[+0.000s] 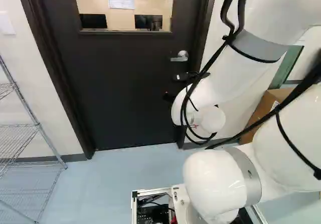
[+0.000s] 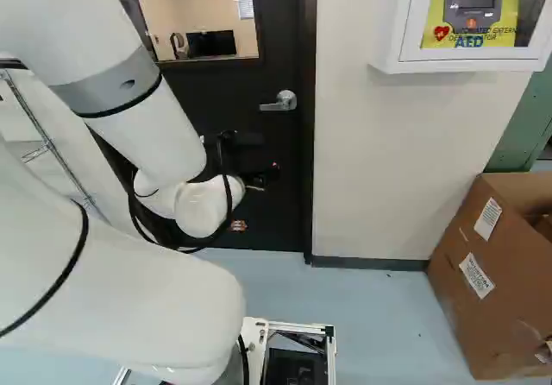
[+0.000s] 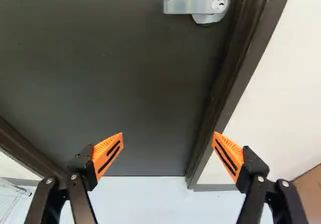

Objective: Open the door and move inside

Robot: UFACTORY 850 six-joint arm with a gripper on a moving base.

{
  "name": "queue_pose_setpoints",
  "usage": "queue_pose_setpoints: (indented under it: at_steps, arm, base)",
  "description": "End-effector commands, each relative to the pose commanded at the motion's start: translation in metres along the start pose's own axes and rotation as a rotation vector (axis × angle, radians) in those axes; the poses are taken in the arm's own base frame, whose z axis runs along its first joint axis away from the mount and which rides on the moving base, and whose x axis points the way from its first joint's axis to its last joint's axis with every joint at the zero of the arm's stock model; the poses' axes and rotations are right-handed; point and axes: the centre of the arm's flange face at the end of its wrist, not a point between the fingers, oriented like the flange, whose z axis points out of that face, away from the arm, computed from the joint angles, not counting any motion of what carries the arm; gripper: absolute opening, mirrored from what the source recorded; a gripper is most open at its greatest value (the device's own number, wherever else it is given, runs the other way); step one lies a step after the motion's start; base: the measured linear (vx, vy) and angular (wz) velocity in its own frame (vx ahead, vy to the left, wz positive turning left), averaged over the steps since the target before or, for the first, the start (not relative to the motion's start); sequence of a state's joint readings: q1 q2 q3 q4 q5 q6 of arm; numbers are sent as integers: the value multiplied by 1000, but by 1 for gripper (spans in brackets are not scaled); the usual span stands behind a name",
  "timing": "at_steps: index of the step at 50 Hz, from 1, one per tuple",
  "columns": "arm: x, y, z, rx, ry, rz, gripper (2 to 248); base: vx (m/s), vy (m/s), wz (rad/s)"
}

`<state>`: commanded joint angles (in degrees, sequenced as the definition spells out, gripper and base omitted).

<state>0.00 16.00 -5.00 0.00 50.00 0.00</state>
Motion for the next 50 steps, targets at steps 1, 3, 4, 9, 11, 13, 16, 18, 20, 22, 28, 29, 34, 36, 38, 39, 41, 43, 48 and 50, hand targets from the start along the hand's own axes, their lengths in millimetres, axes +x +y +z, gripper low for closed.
queue_pose_setpoints:
  at_steps: [1, 3, 4, 9, 11, 13, 16, 18, 20, 22, 28, 29, 34, 36, 38, 39, 41, 43, 48, 50]
  arm:
    - [0, -1, 0, 3, 0, -1, 247]
    - [0, -1, 0, 4, 0, -1, 247]
    - [0, -1, 0, 4, 0, -2, 247]
    - [0, -1, 0, 5, 0, -2, 247]
    - [0, -1, 0, 5, 0, -2, 247]
    - [0, -1, 0, 5, 0, -2, 247]
    - [0, -1, 0, 5, 1, -2, 247]
    - [1, -2, 0, 5, 3, -2, 247]
    - [2, -2, -1, 5, 7, -2, 247]
    - [3, -2, -1, 5, 12, -2, 247]
    - [9, -2, 0, 5, 28, -2, 247]
    - [10, -2, 0, 5, 30, -2, 247]
    - [17, -2, 4, 5, 42, -2, 247]
    - [20, -2, 6, 5, 47, -2, 247]
    - [23, -2, 9, 5, 51, -2, 247]
    - [25, -2, 10, 5, 53, -2, 247]
    - [28, -2, 12, 5, 58, -2, 247]
    - [31, -2, 15, 5, 62, -2, 247]
    - [39, -2, 21, 5, 73, -2, 247]
    - [42, -2, 23, 5, 77, -1, 247]
  base:
    - [73, 127, -36]
    - [58, 97, 2]
    - [42, 59, 19]
    - [8, 11, -12]
    - [0, 0, 0]
    - [0, 0, 0]
    - [0, 0, 0]
    - [0, 0, 0]
    - [0, 0, 0]
    - [0, 0, 0]
    - [0, 0, 0]
    - [0, 0, 0]
    - [0, 0, 0]
    - [0, 0, 0]
    - [0, 0, 0]
    - [0, 0, 0]
    - [0, 0, 0]
    - [0, 0, 0]
    - [0, 0, 0]
    - [0, 0, 0]
